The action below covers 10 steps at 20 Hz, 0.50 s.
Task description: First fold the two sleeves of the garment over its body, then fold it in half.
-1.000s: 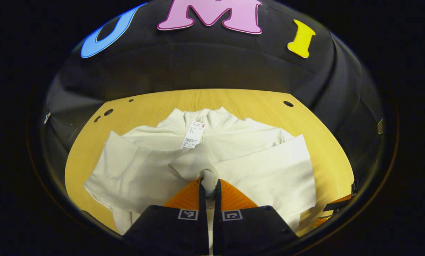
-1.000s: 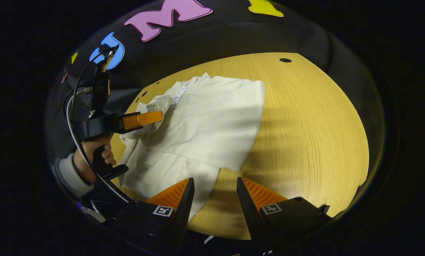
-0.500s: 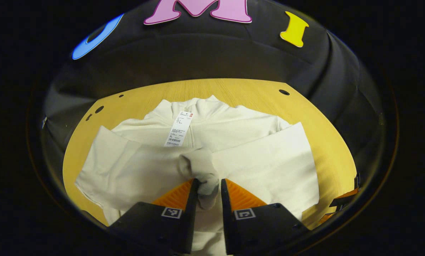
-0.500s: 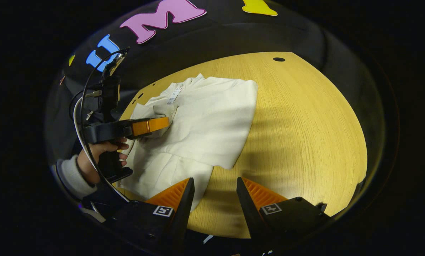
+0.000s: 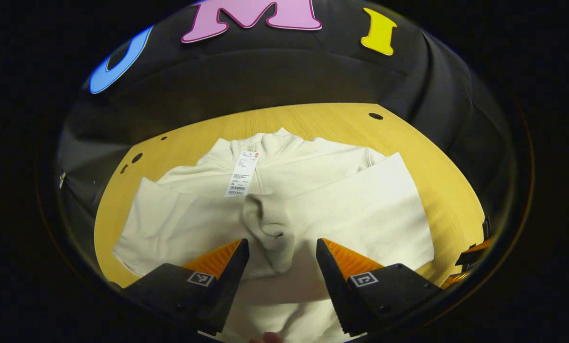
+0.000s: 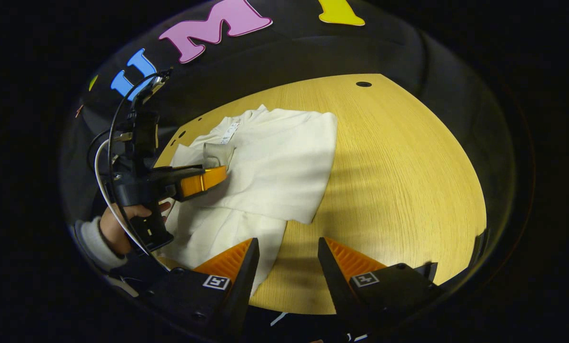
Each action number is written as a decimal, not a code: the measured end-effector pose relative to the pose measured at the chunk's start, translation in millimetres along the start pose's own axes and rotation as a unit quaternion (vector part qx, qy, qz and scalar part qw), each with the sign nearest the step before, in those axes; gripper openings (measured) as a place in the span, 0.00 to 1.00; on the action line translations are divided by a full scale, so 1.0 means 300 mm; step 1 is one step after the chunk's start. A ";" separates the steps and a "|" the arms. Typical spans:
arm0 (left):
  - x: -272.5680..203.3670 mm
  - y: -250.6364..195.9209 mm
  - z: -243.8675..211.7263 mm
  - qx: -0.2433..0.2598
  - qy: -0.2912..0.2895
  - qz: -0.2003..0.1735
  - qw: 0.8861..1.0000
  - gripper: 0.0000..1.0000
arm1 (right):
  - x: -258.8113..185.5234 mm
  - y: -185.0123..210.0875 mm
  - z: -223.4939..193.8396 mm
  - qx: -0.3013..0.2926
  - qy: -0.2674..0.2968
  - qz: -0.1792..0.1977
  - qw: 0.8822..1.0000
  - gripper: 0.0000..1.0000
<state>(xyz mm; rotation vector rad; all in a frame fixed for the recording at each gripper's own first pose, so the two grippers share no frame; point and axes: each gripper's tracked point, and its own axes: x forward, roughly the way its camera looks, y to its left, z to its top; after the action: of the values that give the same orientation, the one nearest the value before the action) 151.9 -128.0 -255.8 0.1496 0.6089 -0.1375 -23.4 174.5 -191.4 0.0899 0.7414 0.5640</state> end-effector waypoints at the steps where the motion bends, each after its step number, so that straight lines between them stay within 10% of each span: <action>1: -0.016 0.004 -0.003 0.003 -0.001 -0.002 1.000 0.88 | -0.005 0.012 0.000 -0.003 -0.003 -0.001 1.000 0.78; 10: -0.346 0.127 -0.098 -0.010 -0.039 -0.061 0.997 0.88 | -0.034 0.142 -0.082 -0.015 -0.001 -0.002 1.000 0.81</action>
<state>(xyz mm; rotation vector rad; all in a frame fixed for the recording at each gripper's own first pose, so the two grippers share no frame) 57.7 -76.5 -215.9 0.0879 0.5419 -0.2547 -65.0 202.5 -191.8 0.0614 0.7310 0.5713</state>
